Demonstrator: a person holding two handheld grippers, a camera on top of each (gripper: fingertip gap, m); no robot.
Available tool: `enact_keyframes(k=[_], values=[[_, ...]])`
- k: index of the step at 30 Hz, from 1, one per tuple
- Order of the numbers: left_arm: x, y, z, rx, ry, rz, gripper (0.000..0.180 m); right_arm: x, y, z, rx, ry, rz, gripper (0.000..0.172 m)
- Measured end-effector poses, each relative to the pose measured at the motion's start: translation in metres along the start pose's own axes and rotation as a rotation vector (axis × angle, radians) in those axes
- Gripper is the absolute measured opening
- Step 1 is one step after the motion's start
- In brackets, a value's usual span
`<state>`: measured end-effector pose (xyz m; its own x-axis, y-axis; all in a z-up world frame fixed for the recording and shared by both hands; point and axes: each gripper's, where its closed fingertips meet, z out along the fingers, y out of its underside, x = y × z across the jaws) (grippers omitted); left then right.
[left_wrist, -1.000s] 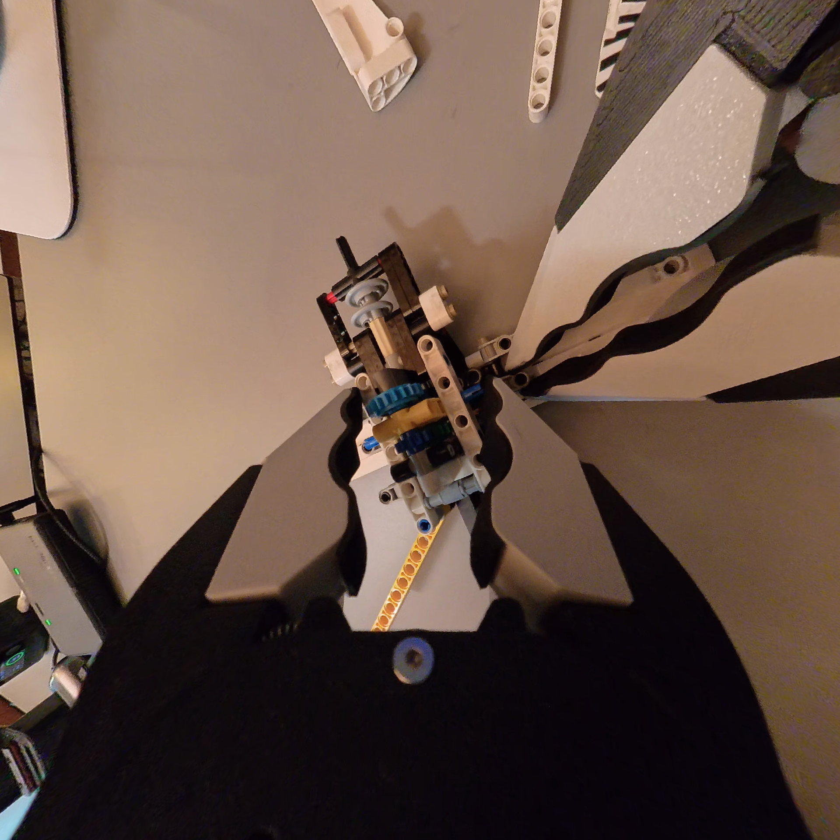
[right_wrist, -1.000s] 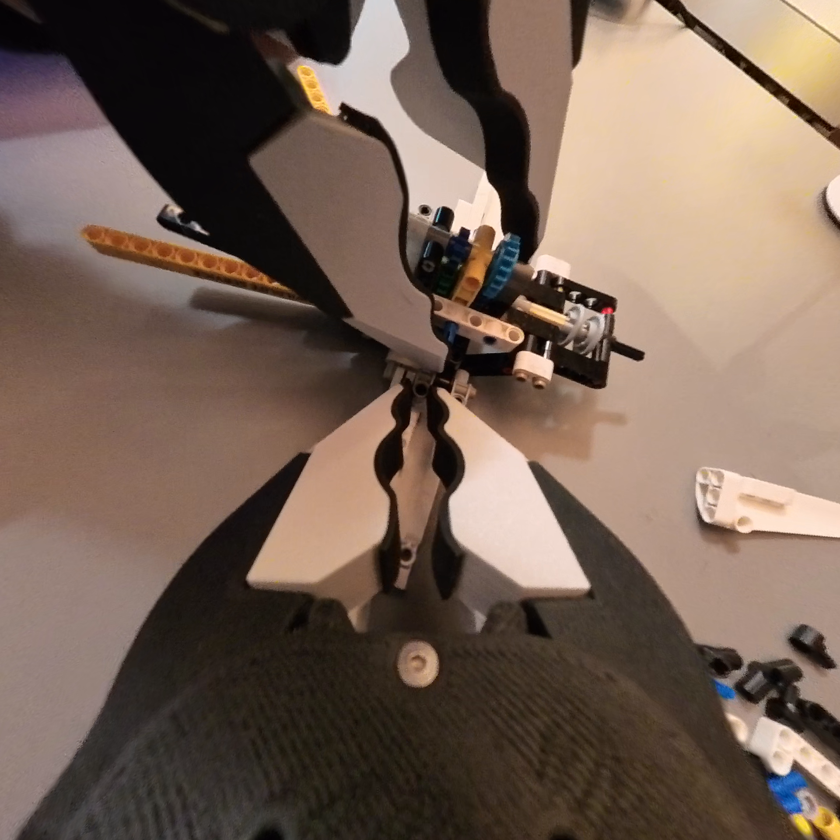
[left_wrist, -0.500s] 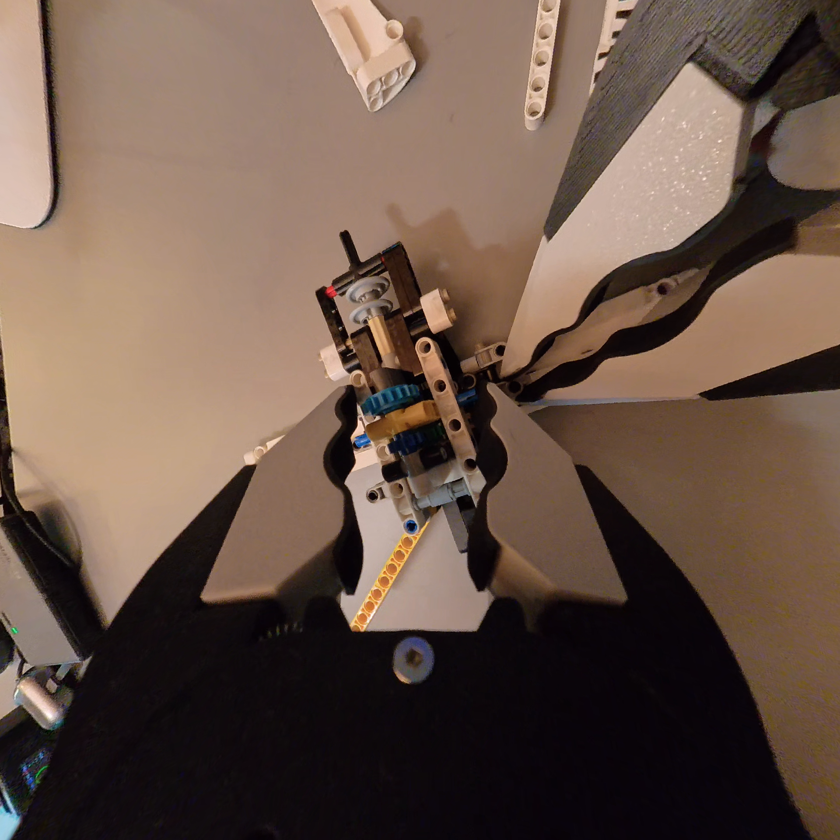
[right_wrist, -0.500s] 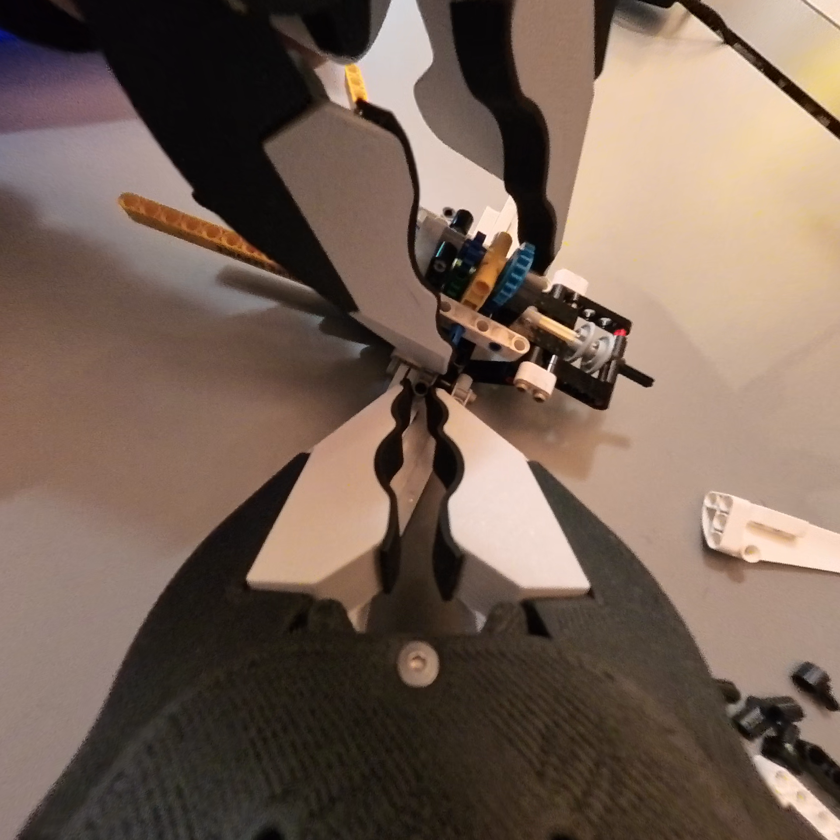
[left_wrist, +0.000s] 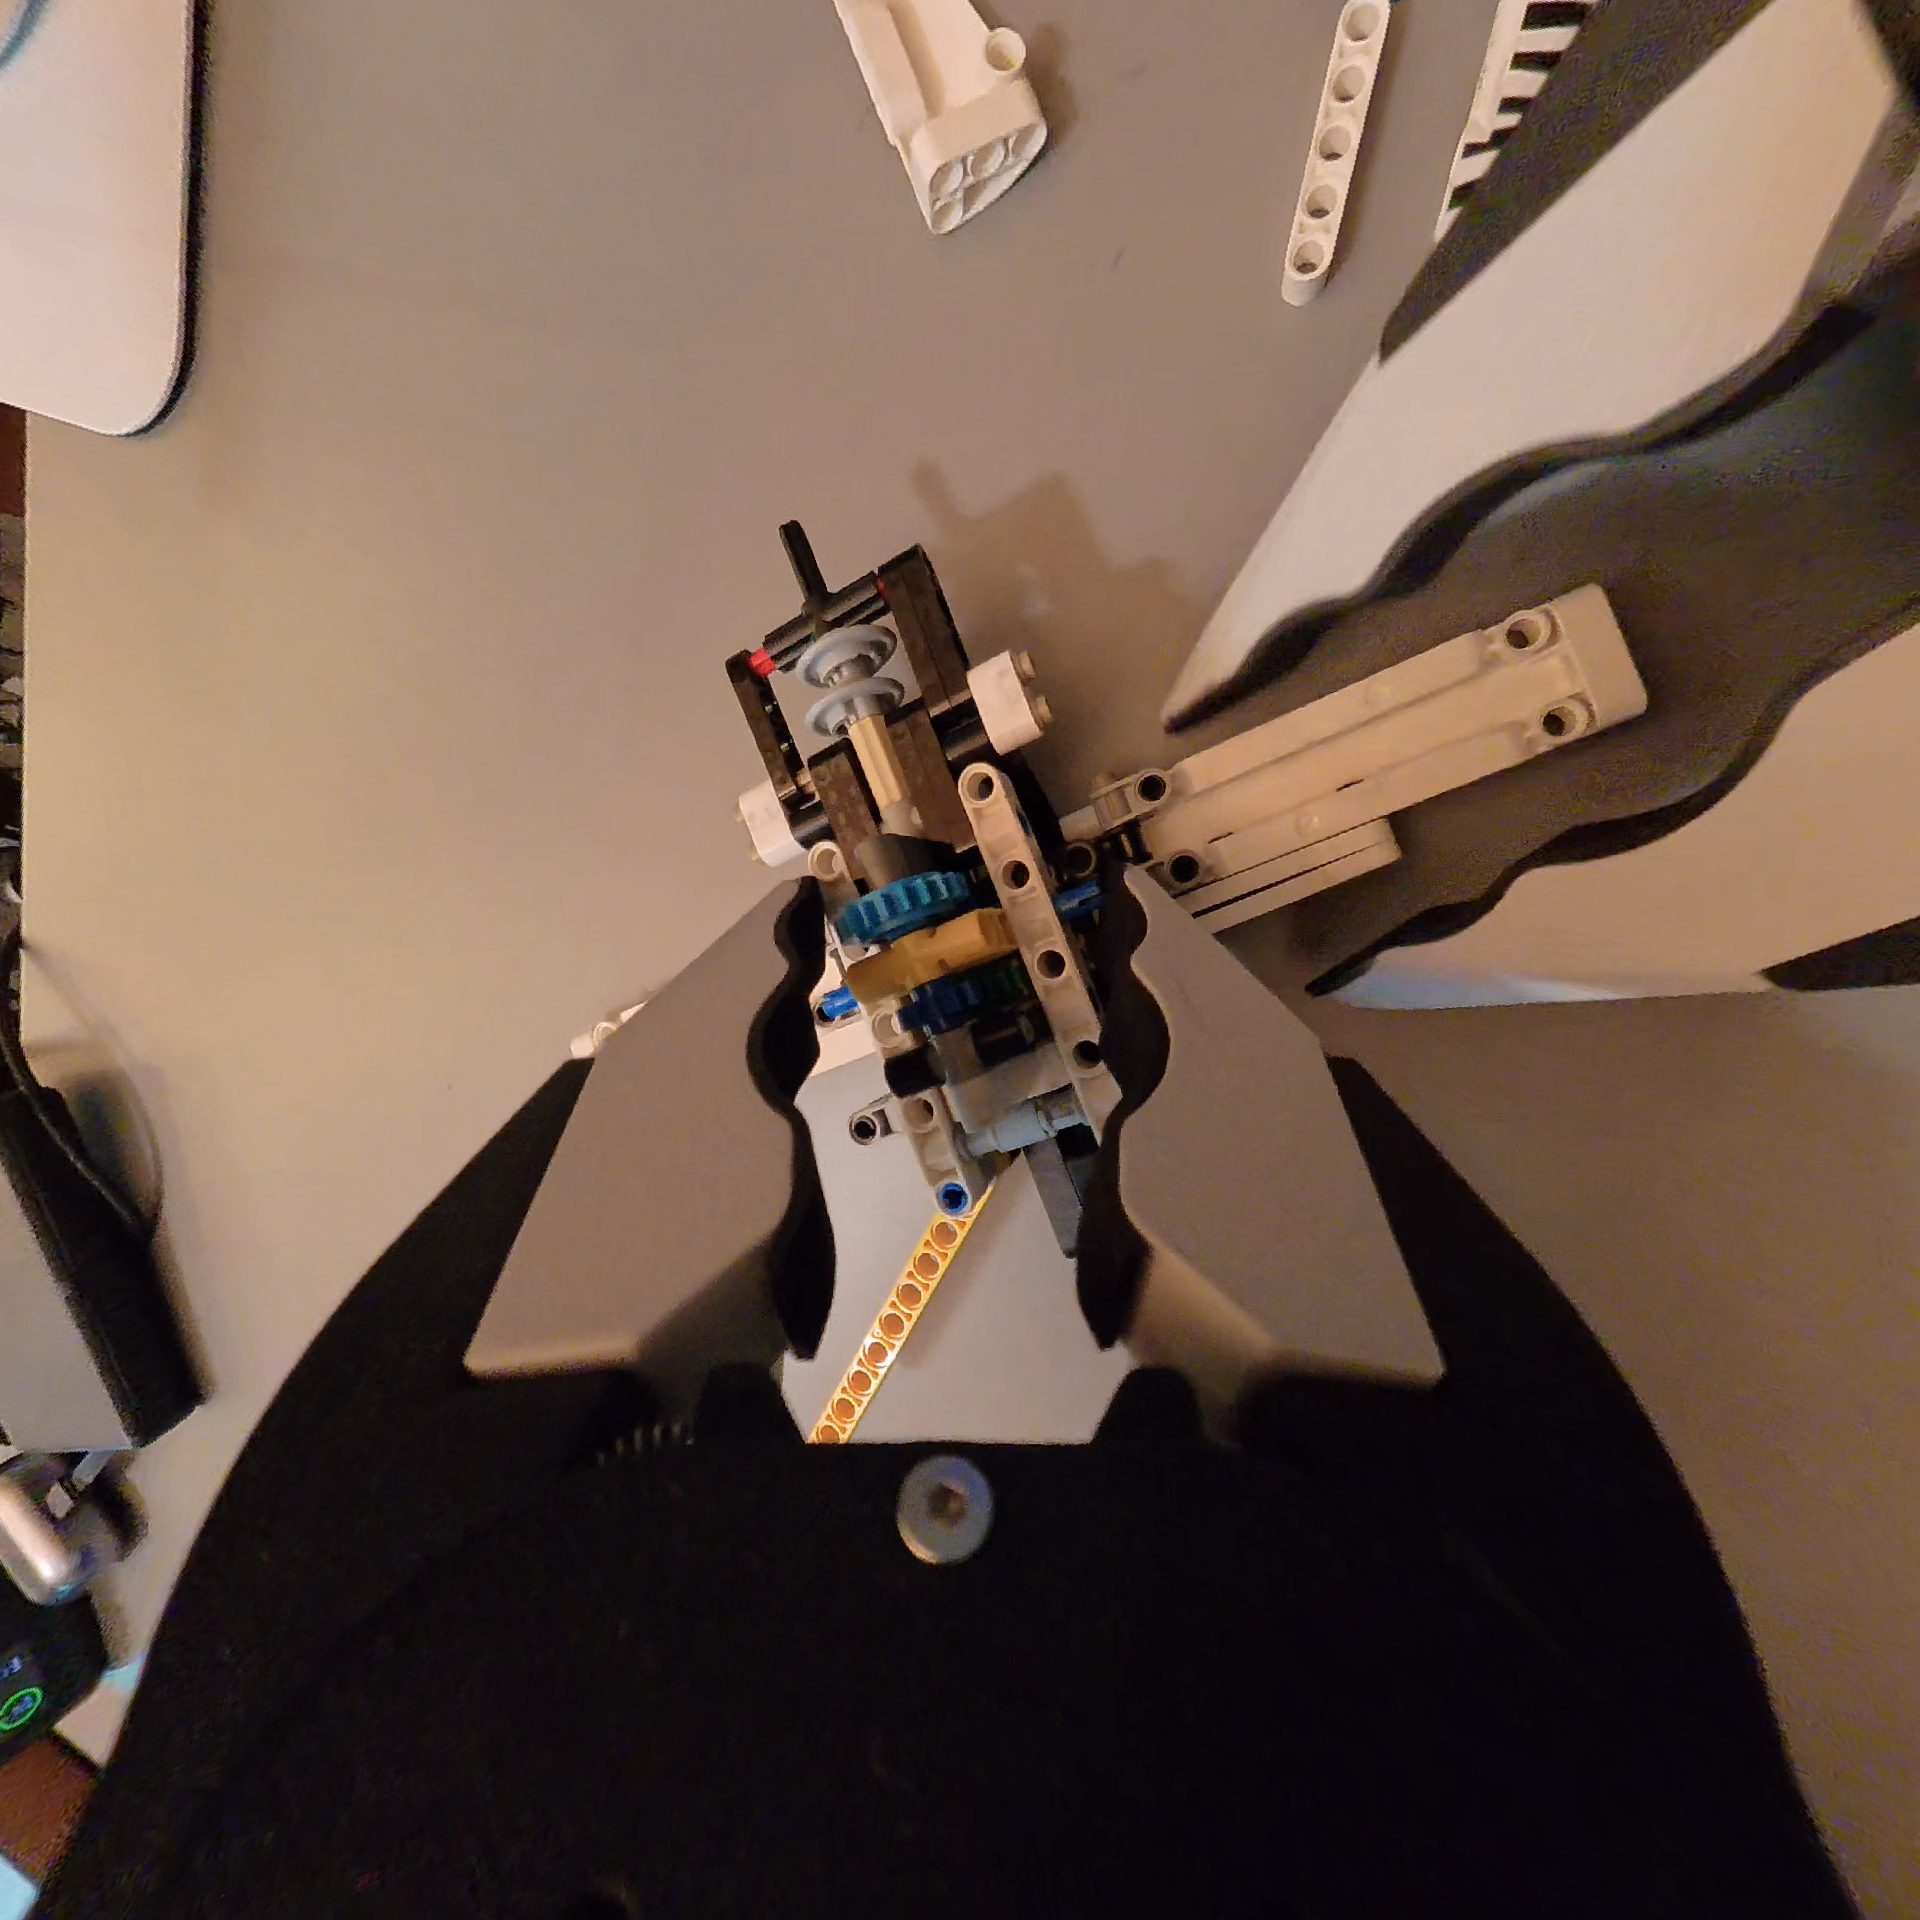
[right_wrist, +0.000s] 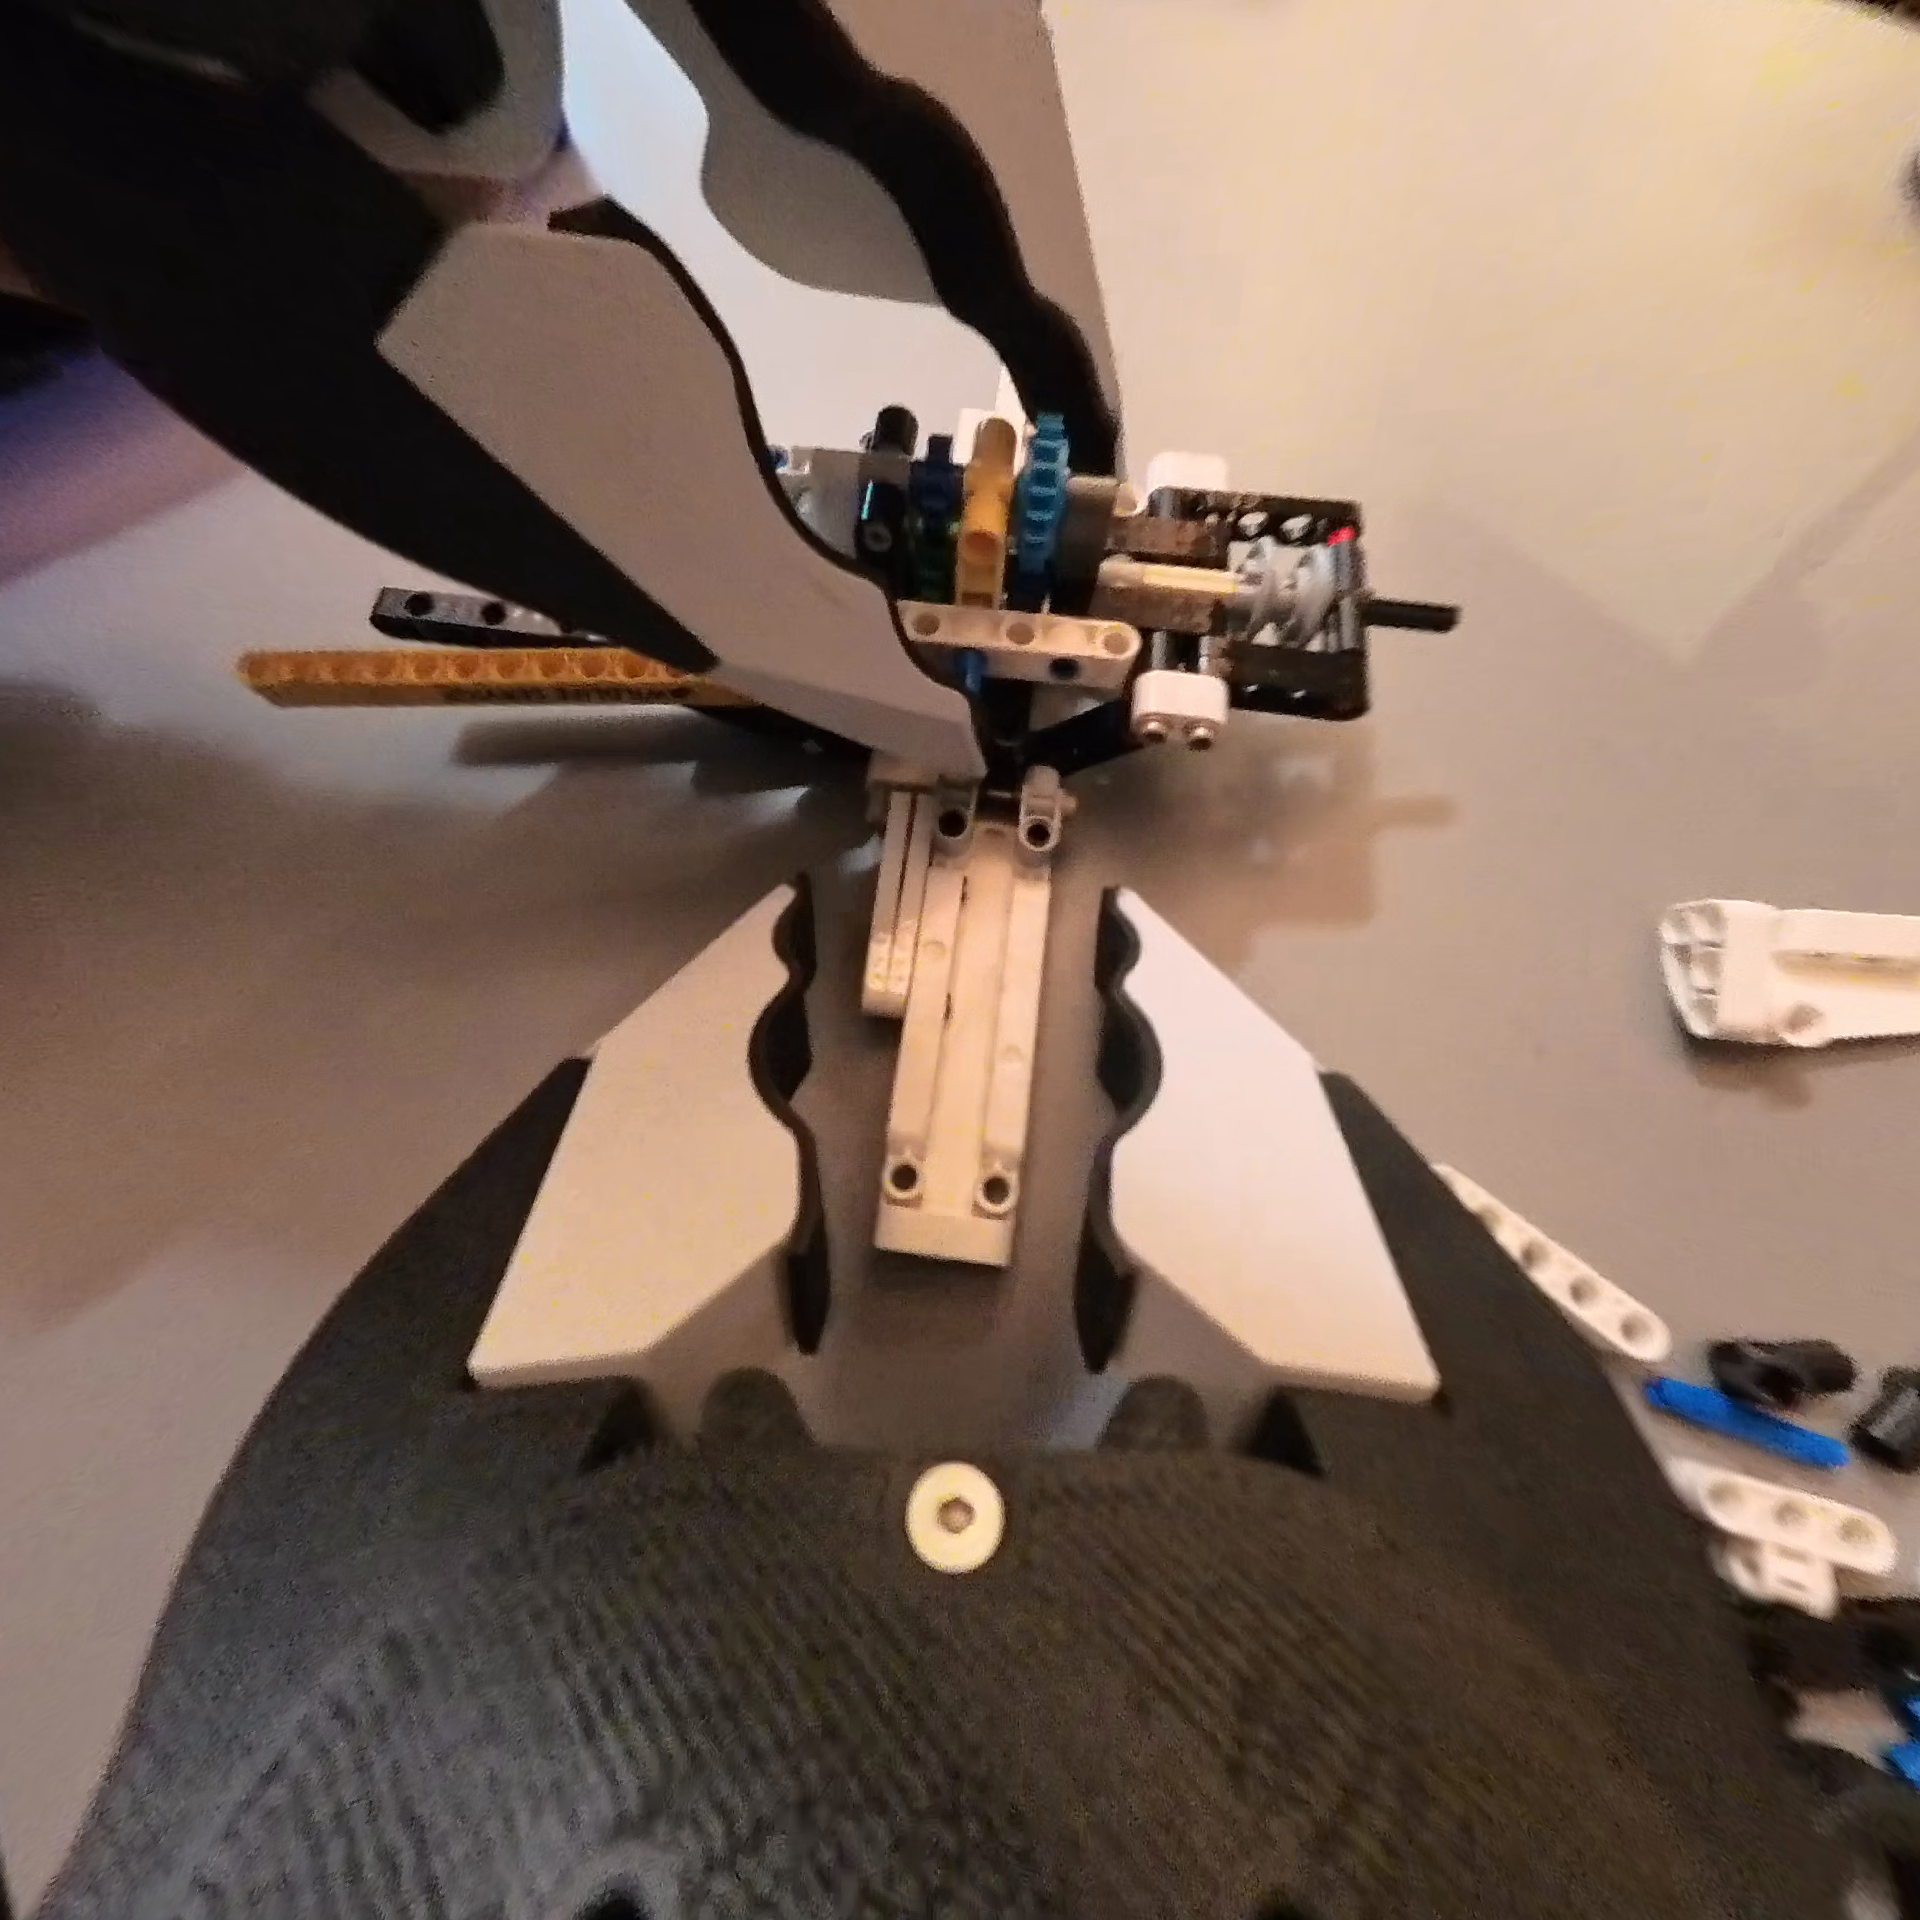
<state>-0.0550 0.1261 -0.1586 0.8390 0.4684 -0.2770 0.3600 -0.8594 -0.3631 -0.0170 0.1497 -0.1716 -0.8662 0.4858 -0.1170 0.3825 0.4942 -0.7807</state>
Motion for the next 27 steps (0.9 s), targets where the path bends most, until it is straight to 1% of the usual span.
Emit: enact_keyframes(k=[1, 2, 3, 5, 9, 10, 11, 13, 16, 19, 22, 24, 25, 27], values=[[0.0, 0.0, 0.0, 0.004, 0.003, -0.007, 0.052, -0.003, 0.001, 0.003, -0.016, -0.018, 0.012, 0.053], [0.0, 0.0, 0.0, 0.009, 0.007, -0.013, 0.052, -0.004, 0.003, 0.005, -0.029, -0.025, 0.018, 0.048], [0.0, 0.0, 0.0, 0.013, 0.011, -0.018, 0.052, -0.003, 0.003, 0.005, -0.032, -0.01, 0.015, 0.047], [0.0, 0.0, 0.0, 0.019, 0.02, -0.037, 0.052, 0.002, 0.004, 0.006, -0.04, 0.04, -0.009, 0.034], [0.002, -0.001, 0.001, 0.04, 0.045, -0.096, 0.053, 0.002, 0.004, 0.005, -0.042, 0.029, -0.022, 0.034], [0.005, 0.0, -0.001, 0.036, 0.081, -0.124, 0.053, 0.003, 0.005, 0.005, -0.042, 0.022, -0.022, 0.034], [0.007, 0.002, -0.002, 0.031, 0.117, -0.16, 0.056, 0.003, 0.005, 0.005, -0.043, 0.018, -0.026, 0.034], [0.003, 0.003, -0.009, 0.061, 0.144, -0.213, 0.064, 0.004, 0.005, 0.004, -0.044, 0.017, -0.043, 0.034], [-0.006, 0.003, -0.029, 0.17, 0.165, -0.283, 0.069, 0.006, 0.007, 0.002, -0.048, 0.033, -0.086, 0.034], [-0.02, 0.004, -0.054, 0.357, 0.167, -0.378, 0.069, 0.013, 0.008, -0.002, -0.043, 0.081, -0.16, 0.036], [-0.036, 0.018, -0.064, 0.531, 0.148, -0.513, 0.066, 0.028, 0.006, -0.006, -0.03, 0.165, -0.225, 0.045], [-0.043, 0.033, -0.064, 0.62, 0.151, -0.62, 0.065, 0.042, 0.005, -0.008, -0.026, 0.232, -0.224, 0.044], [-0.043, 0.036, -0.066, 0.675, 0.184, -0.654, 0.065, 0.048, 0.005, -0.01, -0.026, 0.26, -0.218, 0.043], [-0.032, 0.033, -0.079, 0.828, 0.337, -0.638, 0.073, 0.057, 0.004, -0.014, -0.014, 0.289, -0.21, 0.033]])
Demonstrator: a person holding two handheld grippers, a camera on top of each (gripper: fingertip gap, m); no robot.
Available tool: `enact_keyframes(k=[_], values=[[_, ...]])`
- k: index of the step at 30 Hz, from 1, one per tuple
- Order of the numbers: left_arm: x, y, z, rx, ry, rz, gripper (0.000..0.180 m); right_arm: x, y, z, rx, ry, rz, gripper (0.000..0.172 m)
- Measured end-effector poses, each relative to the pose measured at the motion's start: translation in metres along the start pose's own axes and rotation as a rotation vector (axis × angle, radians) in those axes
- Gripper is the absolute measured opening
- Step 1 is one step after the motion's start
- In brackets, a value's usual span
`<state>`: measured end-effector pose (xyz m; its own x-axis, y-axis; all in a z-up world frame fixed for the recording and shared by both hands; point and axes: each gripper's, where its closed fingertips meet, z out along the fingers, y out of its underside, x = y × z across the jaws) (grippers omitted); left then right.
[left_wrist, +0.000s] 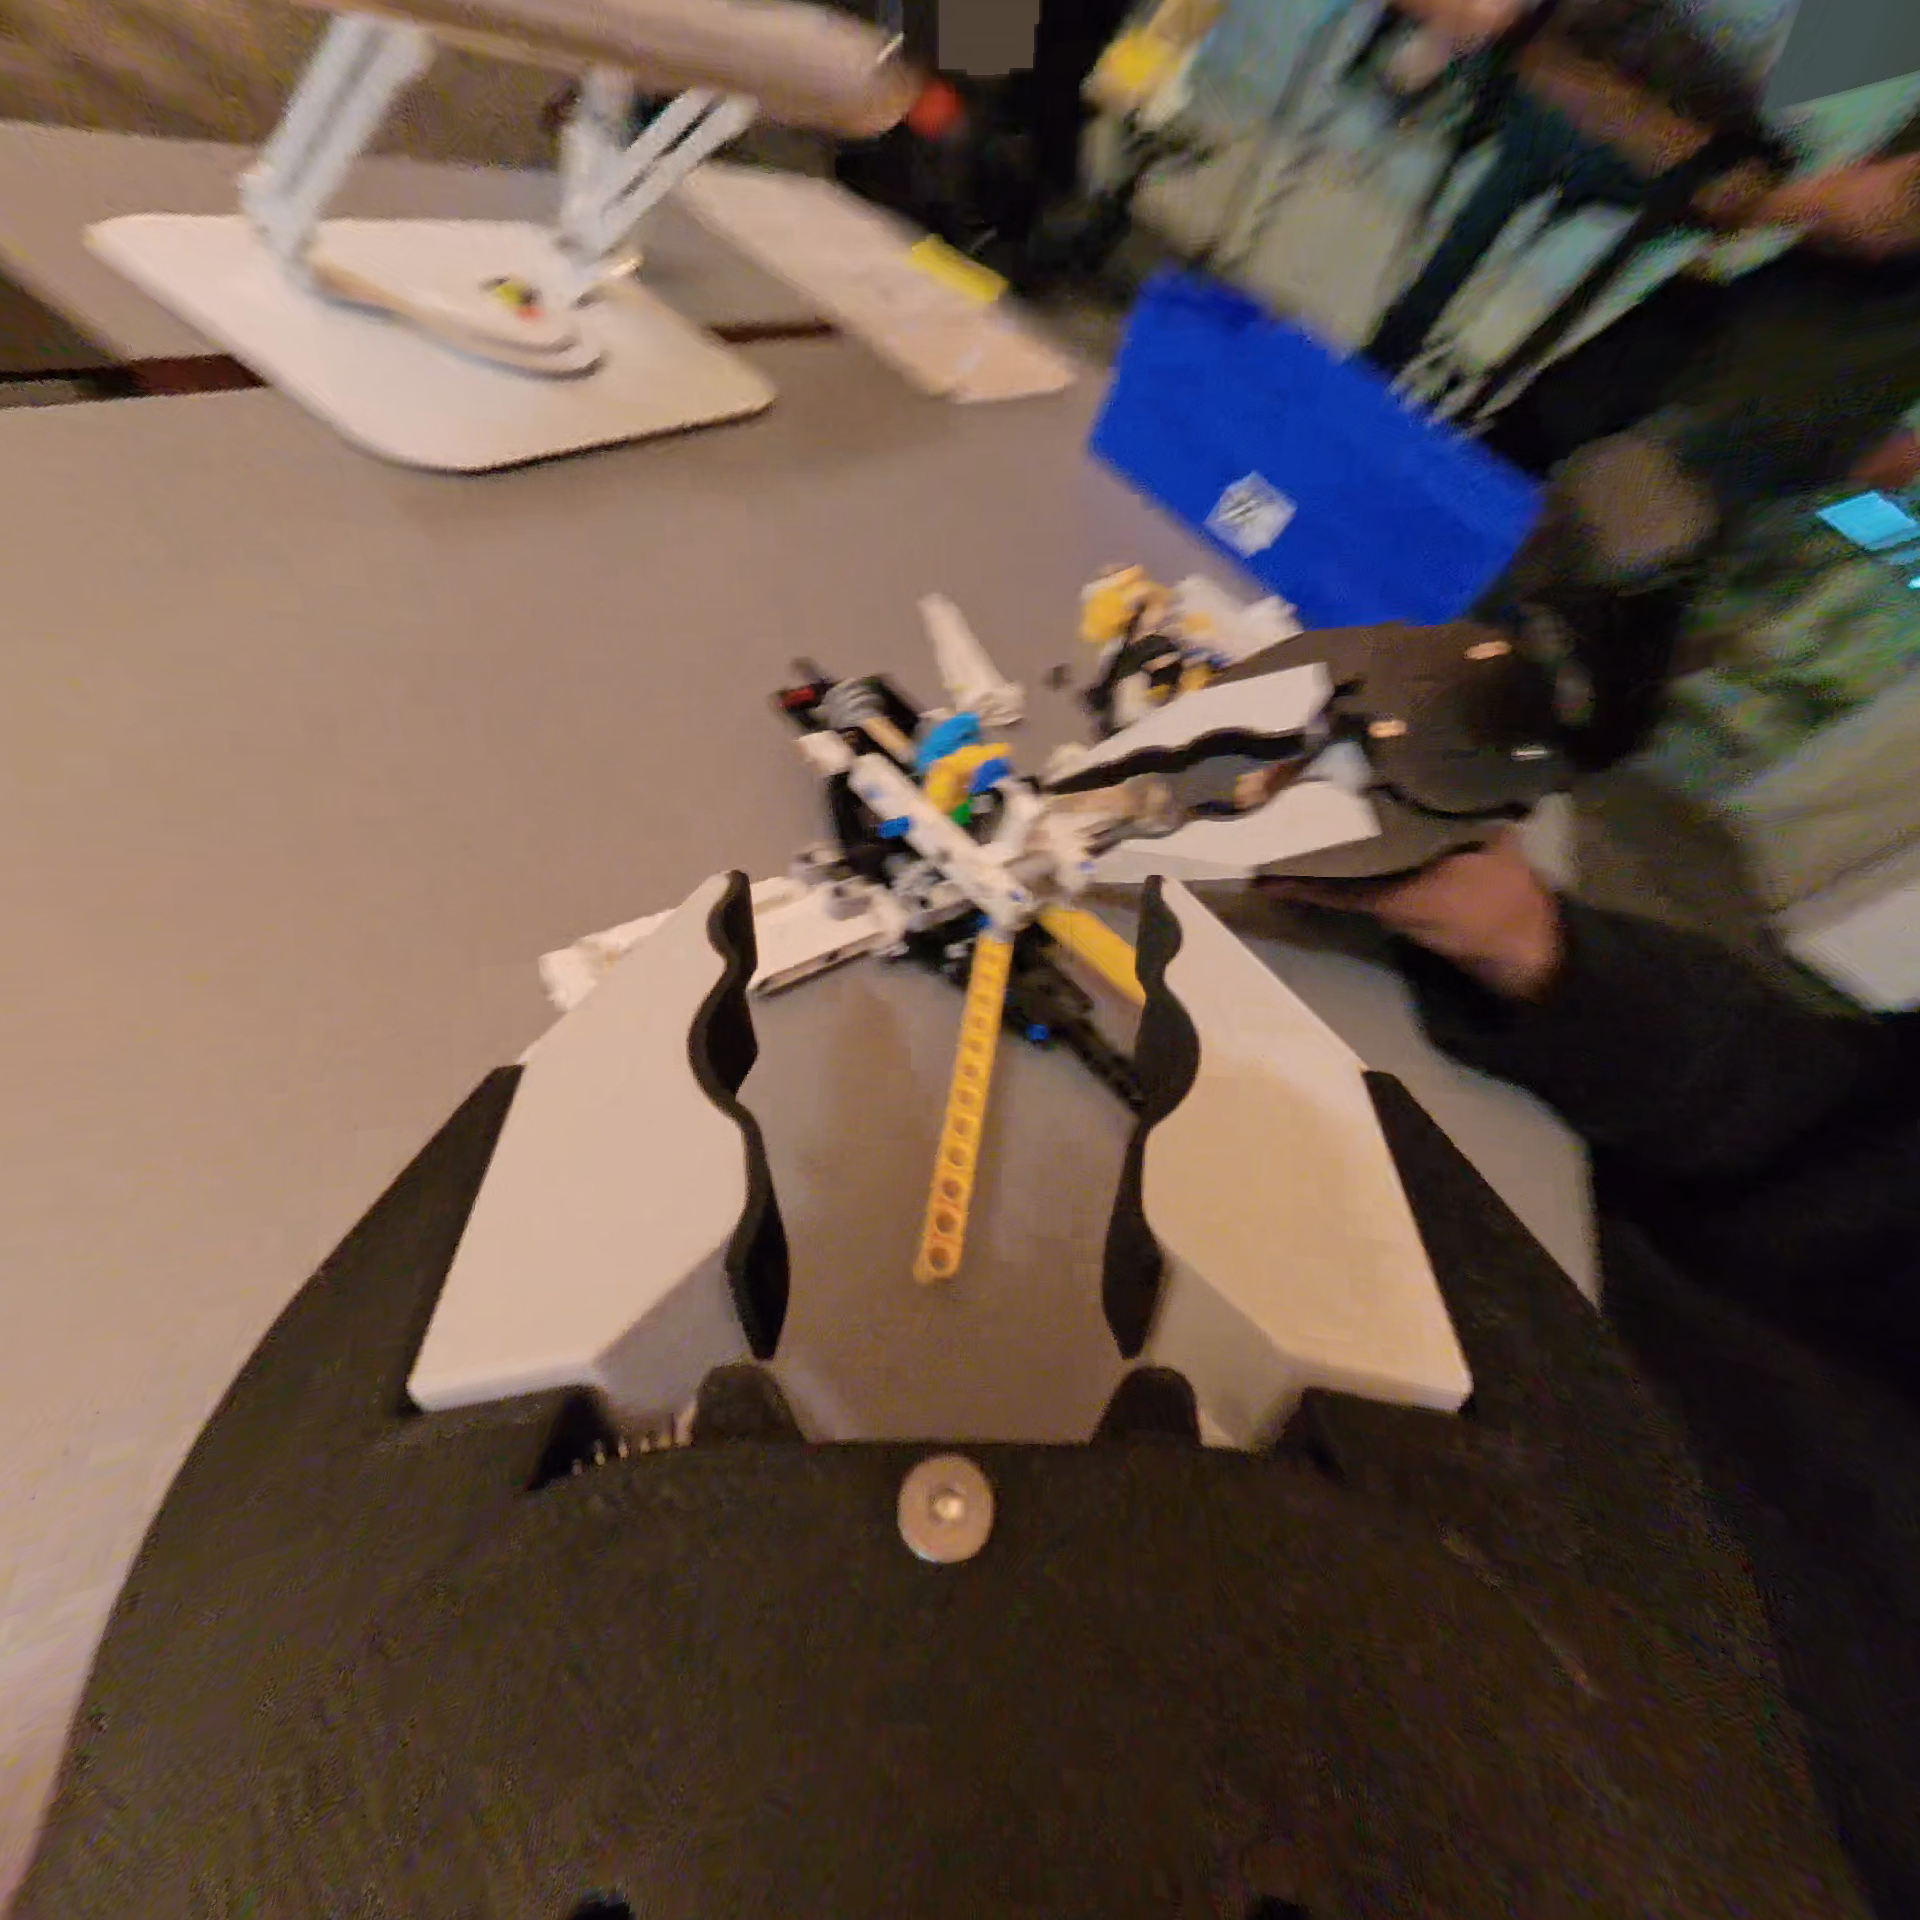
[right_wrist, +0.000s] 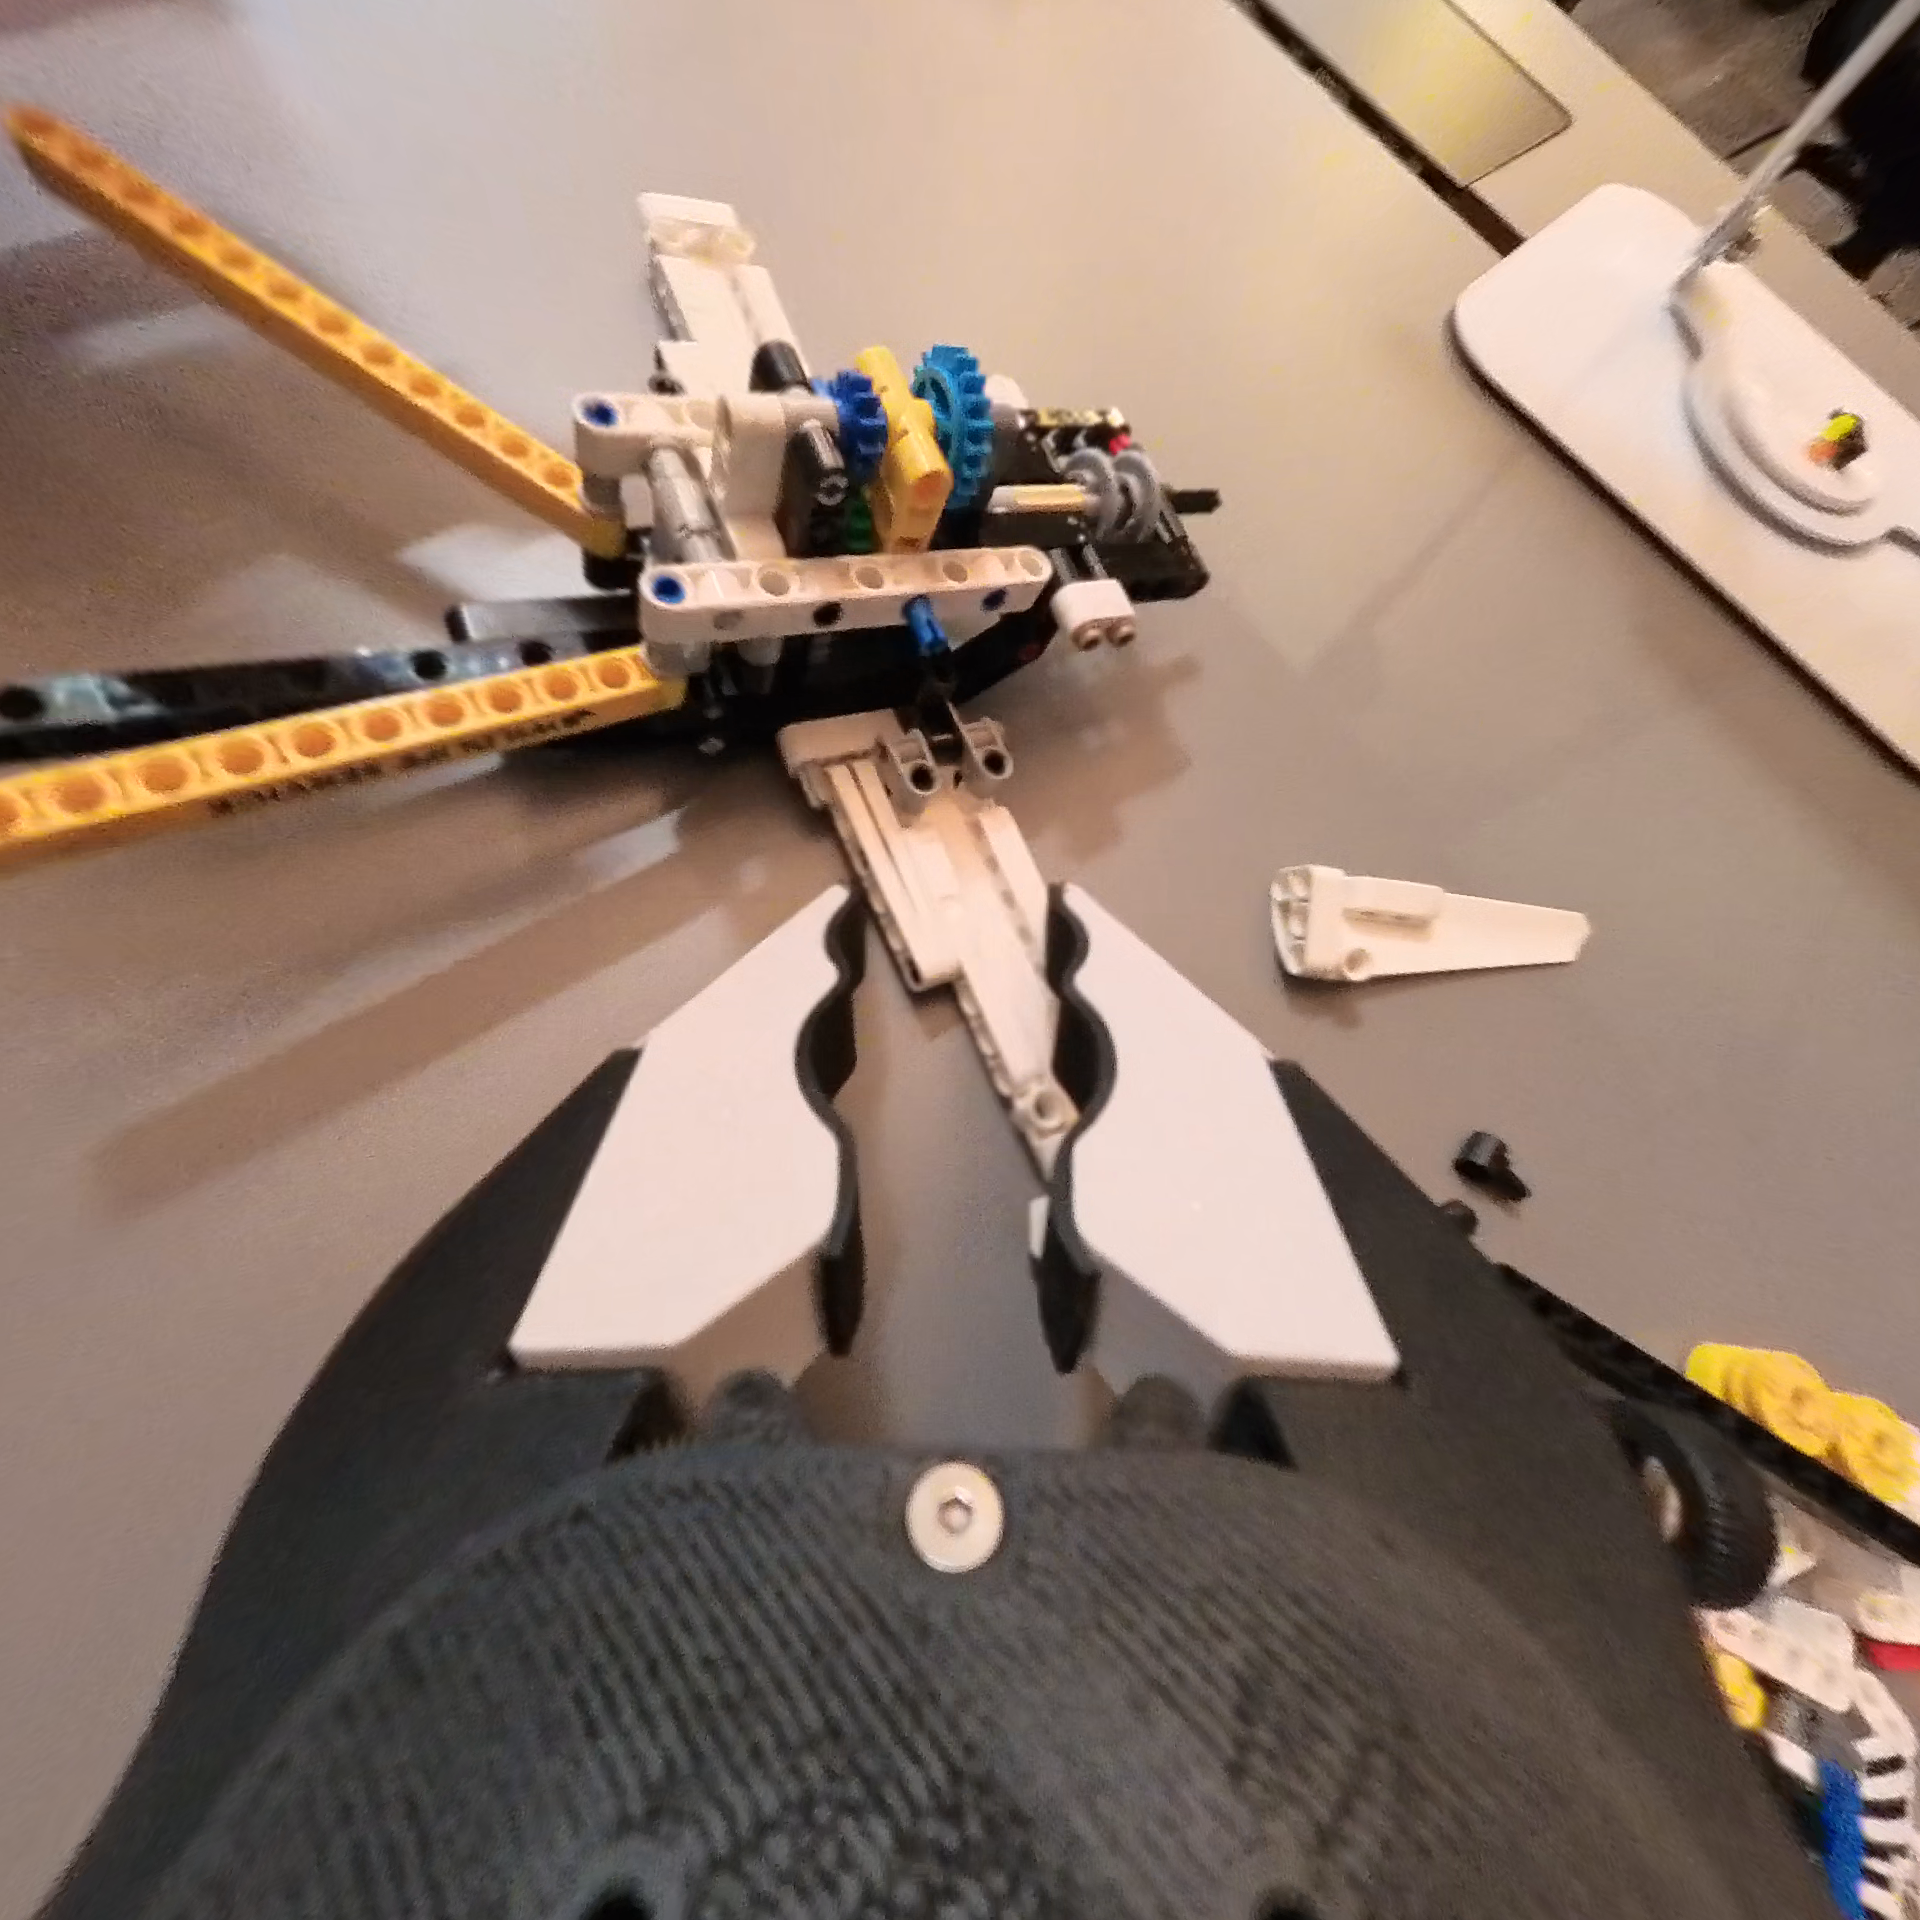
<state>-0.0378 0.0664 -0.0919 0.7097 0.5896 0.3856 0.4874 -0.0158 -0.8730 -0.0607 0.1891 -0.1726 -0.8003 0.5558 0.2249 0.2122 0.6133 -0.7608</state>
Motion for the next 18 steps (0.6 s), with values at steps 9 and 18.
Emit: enact_keyframes(k=[9, 18], values=[[-0.001, -0.019, -0.018, 0.168, 0.016, 0.054, 0.065, 0.0, -0.058, -0.061, 0.473, -0.107, 0.161, 0.05], [0.034, -0.007, -0.001, 0.196, -0.011, 0.278, 0.082, -0.054, -0.085, -0.083, 0.617, -0.15, -0.055, 0.076]])
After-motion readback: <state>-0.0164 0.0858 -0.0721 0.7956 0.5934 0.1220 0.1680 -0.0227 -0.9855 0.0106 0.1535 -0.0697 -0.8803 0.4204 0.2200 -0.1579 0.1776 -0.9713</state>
